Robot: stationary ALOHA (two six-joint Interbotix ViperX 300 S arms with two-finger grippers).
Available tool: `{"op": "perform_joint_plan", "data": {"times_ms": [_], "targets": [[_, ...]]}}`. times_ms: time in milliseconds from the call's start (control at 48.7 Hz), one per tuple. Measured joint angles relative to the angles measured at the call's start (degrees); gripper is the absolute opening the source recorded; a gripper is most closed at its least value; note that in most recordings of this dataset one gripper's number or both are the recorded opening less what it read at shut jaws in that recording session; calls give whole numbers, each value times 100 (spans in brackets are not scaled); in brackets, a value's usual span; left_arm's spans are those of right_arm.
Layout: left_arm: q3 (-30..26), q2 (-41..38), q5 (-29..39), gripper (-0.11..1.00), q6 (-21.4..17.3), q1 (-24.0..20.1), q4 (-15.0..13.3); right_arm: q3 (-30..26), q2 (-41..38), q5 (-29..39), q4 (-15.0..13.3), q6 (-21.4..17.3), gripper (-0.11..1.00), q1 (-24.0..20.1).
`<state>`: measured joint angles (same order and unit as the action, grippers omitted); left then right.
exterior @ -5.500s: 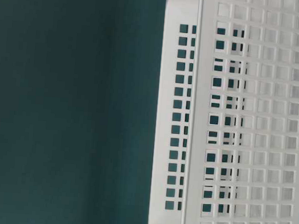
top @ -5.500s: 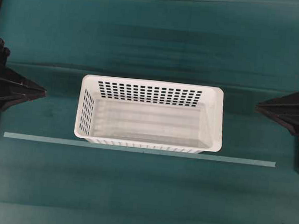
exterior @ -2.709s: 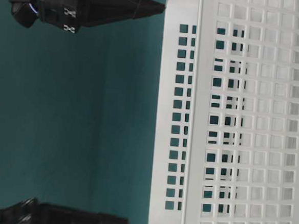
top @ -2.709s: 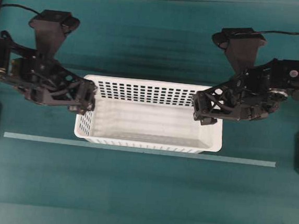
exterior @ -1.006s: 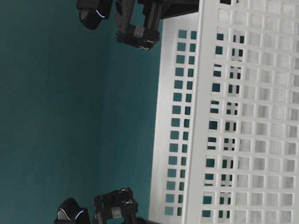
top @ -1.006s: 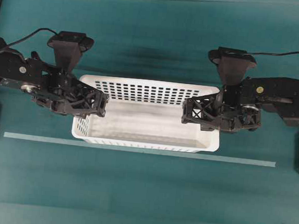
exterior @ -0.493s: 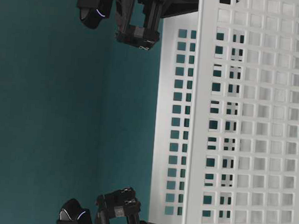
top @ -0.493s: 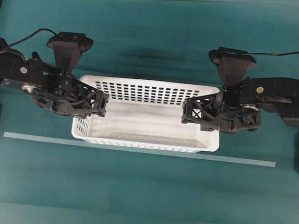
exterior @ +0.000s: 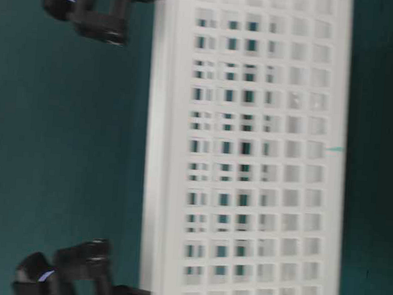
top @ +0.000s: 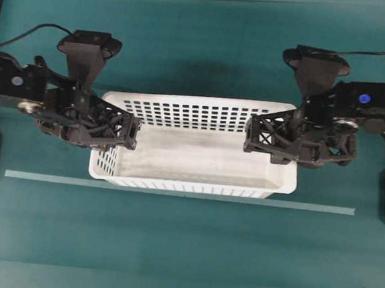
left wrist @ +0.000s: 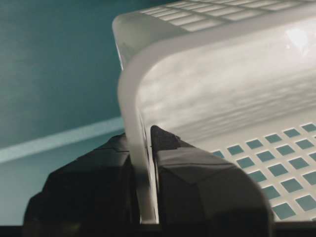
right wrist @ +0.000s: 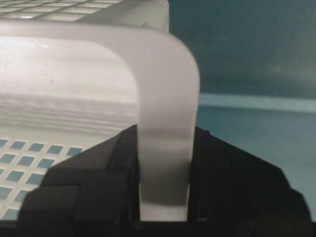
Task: Lift the white basket with both hands.
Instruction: 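Lift the basket upward with both grippers holding its end rims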
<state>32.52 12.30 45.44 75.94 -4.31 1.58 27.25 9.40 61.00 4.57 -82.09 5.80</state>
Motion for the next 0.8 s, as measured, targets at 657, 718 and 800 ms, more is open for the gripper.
{"op": "perform_joint_plan", "data": {"times_ms": [657,718,800], "targets": [[-1547,404,1819,4,-18,149,9,-1705,211,2136,176,0,18,79],[-1758,404,2109,4,-70,158,9,-1863,202,2268,176,-9,18,70],[-2057,404,2558,4,-114,176,9,-2109,202,2426,114,-18,18,70]]}}
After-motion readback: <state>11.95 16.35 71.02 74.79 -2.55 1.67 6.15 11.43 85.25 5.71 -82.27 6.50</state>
